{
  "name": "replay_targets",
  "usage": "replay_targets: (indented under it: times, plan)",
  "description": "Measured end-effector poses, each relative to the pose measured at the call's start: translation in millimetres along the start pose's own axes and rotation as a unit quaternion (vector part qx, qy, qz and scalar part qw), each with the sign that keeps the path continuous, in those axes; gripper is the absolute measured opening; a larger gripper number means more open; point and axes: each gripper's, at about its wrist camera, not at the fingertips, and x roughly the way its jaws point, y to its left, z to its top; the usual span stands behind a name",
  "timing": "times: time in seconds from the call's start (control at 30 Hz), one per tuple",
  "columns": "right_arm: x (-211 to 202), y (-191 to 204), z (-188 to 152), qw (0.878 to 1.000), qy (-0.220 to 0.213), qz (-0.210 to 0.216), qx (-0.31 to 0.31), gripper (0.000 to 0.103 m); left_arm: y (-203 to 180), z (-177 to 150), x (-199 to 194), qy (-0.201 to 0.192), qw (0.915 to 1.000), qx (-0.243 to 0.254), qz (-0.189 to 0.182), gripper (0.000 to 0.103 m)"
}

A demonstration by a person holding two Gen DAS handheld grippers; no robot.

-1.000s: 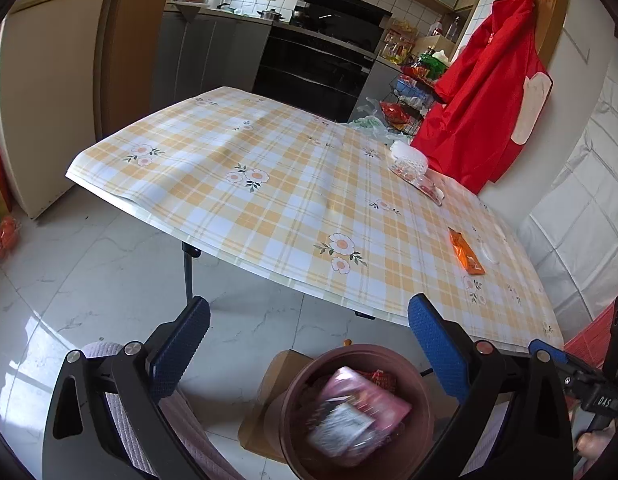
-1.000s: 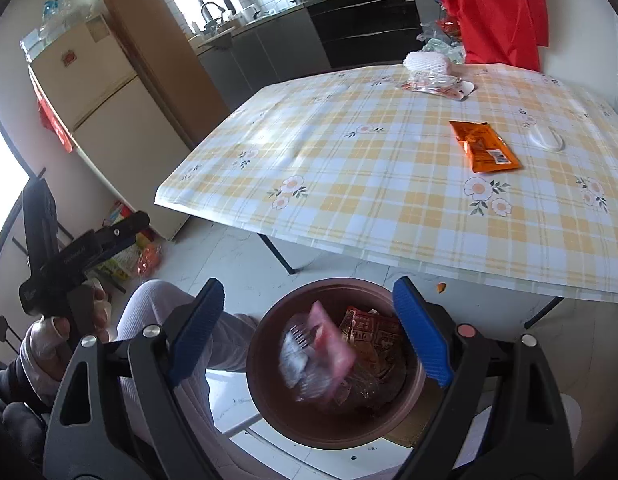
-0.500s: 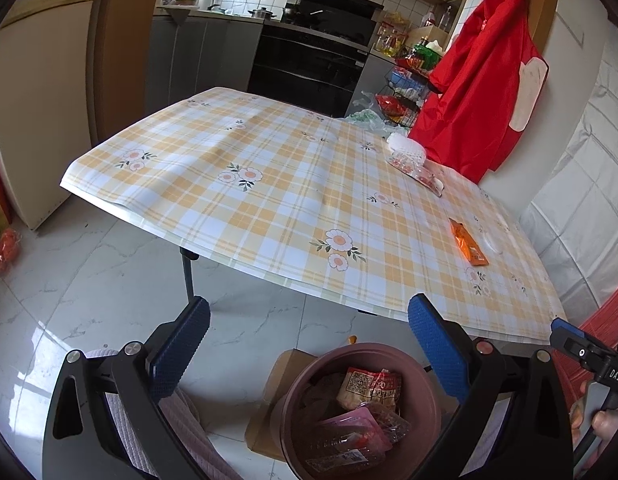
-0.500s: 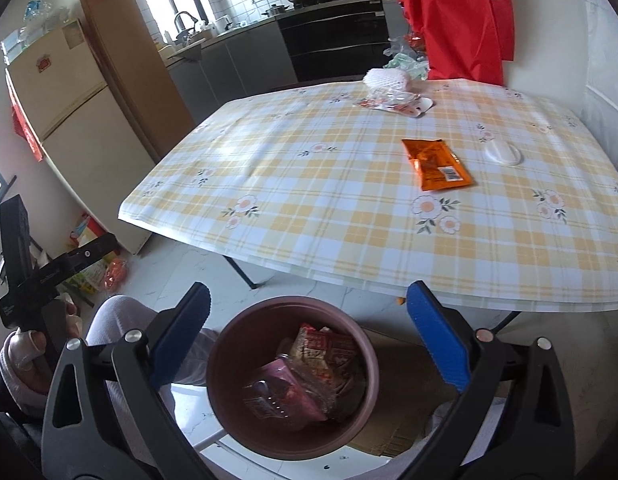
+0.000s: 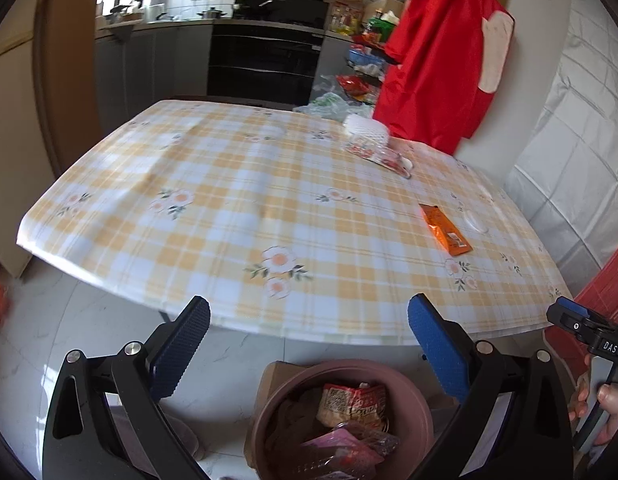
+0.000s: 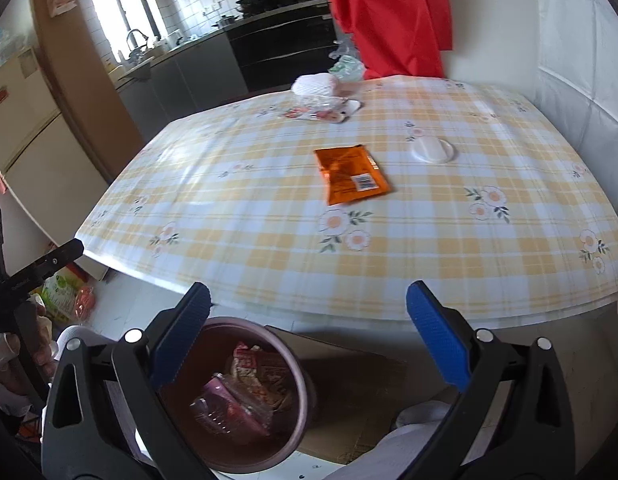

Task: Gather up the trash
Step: 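Reach to the orange snack sachet and grasp it with the left gripper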

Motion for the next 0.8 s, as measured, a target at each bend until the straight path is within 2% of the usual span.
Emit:
replay_targets:
  times: [0.17, 0.33, 0.5, 0.6, 0.63, 0.67, 0.8]
  plan:
    - [8, -39, 13, 1.000, -0.005, -0.025, 0.016, 0.097, -48, 20, 33, 0.011, 0.9988, 0.040, -0.026, 0.097]
    - [18, -75, 27, 0.999, -0.007, -0.041, 0.024, 0.097, -104, 36, 83, 0.039, 0.9949, 0.074, -0.056, 0.097]
    - [31, -103, 40, 0.998, -0.007, -0.054, 0.024, 0.097, -157, 48, 149, 0.088, 0.9902, 0.064, -0.087, 0.097]
    - [40, -119, 46, 0.998, -0.008, -0.055, 0.033, 0.097, -180, 52, 182, 0.107, 0.9885, 0.057, -0.091, 0.097]
    - [42, -123, 47, 0.998, -0.008, -0.055, 0.035, 0.097, -186, 54, 194, 0.113, 0.9882, 0.049, -0.091, 0.092]
    - [45, -128, 48, 0.998, -0.010, -0.054, 0.038, 0.097, -189, 56, 203, 0.120, 0.9876, 0.039, -0.093, 0.082]
    - [54, -139, 53, 0.998, -0.009, -0.054, 0.041, 0.097, -186, 63, 239, 0.154, 0.9827, -0.029, -0.100, 0.067]
